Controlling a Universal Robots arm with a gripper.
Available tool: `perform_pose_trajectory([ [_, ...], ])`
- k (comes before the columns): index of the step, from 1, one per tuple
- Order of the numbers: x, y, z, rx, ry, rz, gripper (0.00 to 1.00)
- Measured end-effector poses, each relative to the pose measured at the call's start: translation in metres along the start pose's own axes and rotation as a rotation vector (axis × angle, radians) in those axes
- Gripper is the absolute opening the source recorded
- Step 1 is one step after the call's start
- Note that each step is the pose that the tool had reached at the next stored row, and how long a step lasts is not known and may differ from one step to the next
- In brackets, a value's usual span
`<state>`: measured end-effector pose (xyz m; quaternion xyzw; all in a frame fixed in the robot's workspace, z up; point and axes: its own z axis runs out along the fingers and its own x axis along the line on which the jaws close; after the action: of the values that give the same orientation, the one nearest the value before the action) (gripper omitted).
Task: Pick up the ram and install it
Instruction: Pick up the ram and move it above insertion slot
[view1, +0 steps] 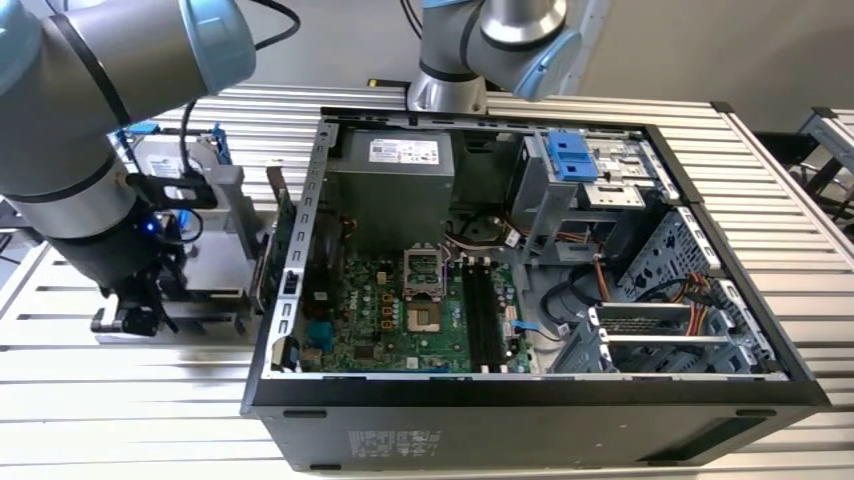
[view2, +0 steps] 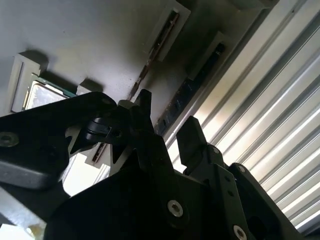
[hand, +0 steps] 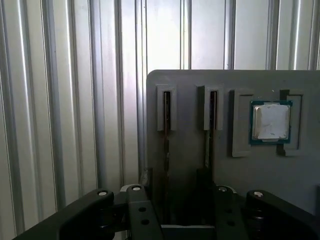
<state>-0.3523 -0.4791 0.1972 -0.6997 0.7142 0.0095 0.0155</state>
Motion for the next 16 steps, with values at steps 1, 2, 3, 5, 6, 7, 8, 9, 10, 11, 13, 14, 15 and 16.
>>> perform_pose_trajectory([
  [1, 0.0012, 0.0001, 0.0018, 0.0, 0.0, 0.0, 1.0],
  [2, 0.0025, 0.0001, 0.0037, 0.0, 0.0, 0.0, 1.0],
  [3, 0.0028, 0.0002, 0.0054, 0.0002, -0.0002, 0.0, 1.0],
  [5, 0.0029, 0.0003, 0.0064, 0.0001, 0.0, 0.0, 1.0],
  [6, 0.0029, 0.0003, 0.0064, 0.0, 0.0, 0.0, 1.0],
  [7, 0.0028, 0.0003, 0.0064, -0.0001, 0.0001, 0.0, 1.0],
  [8, 0.0025, 0.0004, 0.0065, 0.0001, 0.0, 0.0, 1.0],
  [9, 0.0023, 0.0005, 0.0066, 0.0, 0.0, 0.001, 1.0],
  [10, 0.0023, 0.0005, 0.0066, 0.0, 0.0, 0.001, 1.0],
  [11, 0.0023, 0.0005, 0.0066, 0.0, 0.0, 0.001, 1.0],
  [13, 0.0022, 0.0005, 0.0066, 0.0001, 0.0, 0.002, 1.0],
  [14, 0.0022, 0.0005, 0.0066, 0.0001, -0.0001, 0.002, 1.0],
  [15, 0.0022, 0.0005, 0.0066, 0.0001, -0.0002, 0.003, 1.0],
  [16, 0.0022, 0.0005, 0.0066, 0.0001, -0.0002, 0.003, 1.0],
])
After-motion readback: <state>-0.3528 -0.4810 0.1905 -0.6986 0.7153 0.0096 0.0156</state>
